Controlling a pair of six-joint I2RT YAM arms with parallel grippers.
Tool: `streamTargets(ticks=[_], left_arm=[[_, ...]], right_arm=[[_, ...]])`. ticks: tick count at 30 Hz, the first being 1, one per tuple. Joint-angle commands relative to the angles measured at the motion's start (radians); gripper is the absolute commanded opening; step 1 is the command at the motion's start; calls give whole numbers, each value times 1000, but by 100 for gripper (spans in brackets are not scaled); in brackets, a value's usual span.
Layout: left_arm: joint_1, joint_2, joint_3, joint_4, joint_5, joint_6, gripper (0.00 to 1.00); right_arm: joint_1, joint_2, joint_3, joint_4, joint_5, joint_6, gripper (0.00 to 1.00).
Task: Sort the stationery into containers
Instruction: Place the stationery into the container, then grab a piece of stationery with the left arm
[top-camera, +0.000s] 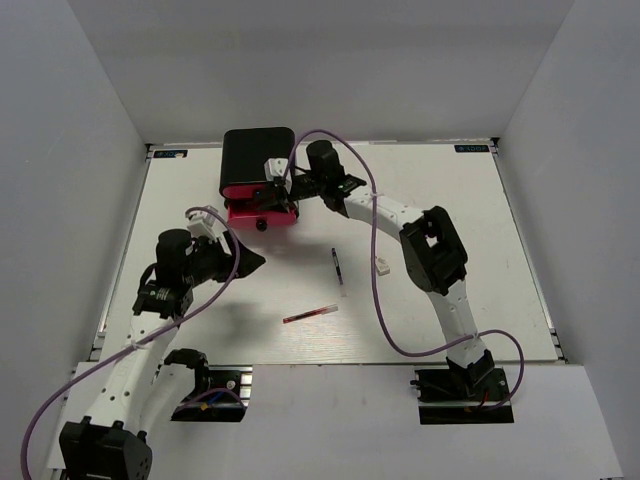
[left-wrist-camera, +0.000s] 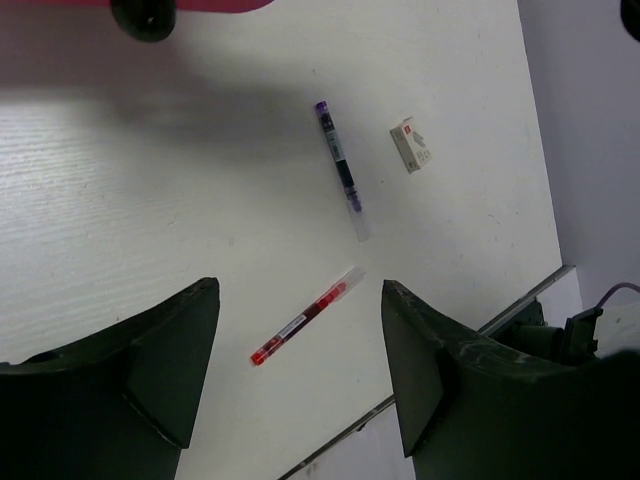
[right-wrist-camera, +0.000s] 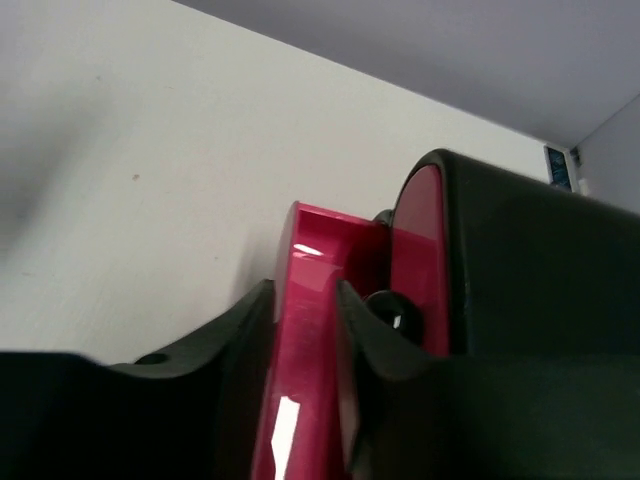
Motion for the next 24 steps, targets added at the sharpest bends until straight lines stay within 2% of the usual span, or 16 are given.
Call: streamTargets(ticks=[1,4,6,7,8,12,13,14,17,18,20,21,24], left_arm=[[-1,39,69,38,71,63,74],[-1,88,91,78,103,88,69],[-1,118,91,96,120,98,61],[-13,155,91,108,130,98,57],[-26,173,100,109,130,98,50],[-82,284,112,132,140,141,38],[-118,310,127,121,126,141,38],[-138,334,150,112,117,160,38],[-234,431,212,64,69,207,38],[-260,453,227,50,39,232,42],[-340,509,270,14,11,255,49],[-365,526,282,3,-13,276,55],[-464,603,337,-60,-78,315,67]], right_arm=[[-22,-116,-47,28,-21,88,33],[-57,-226,-137,67,28,208,18],[-73,-316,-176,48,69,225,2],[-97,-336,-255,42,92,265,0],[-103,-362,-284,39,190,282,0],[-159,-503,-436,-83,333,304,0],[-177,-514,-462,-109,346,299,4],[-192,-533,-485,-129,375,296,17],[-244,-573,-558,-194,386,319,36],[-254,-583,-574,-202,383,323,43],[-280,-620,-635,-200,387,331,51],[-286,-643,-650,-200,392,336,59],[-312,-662,-702,-205,398,343,62]])
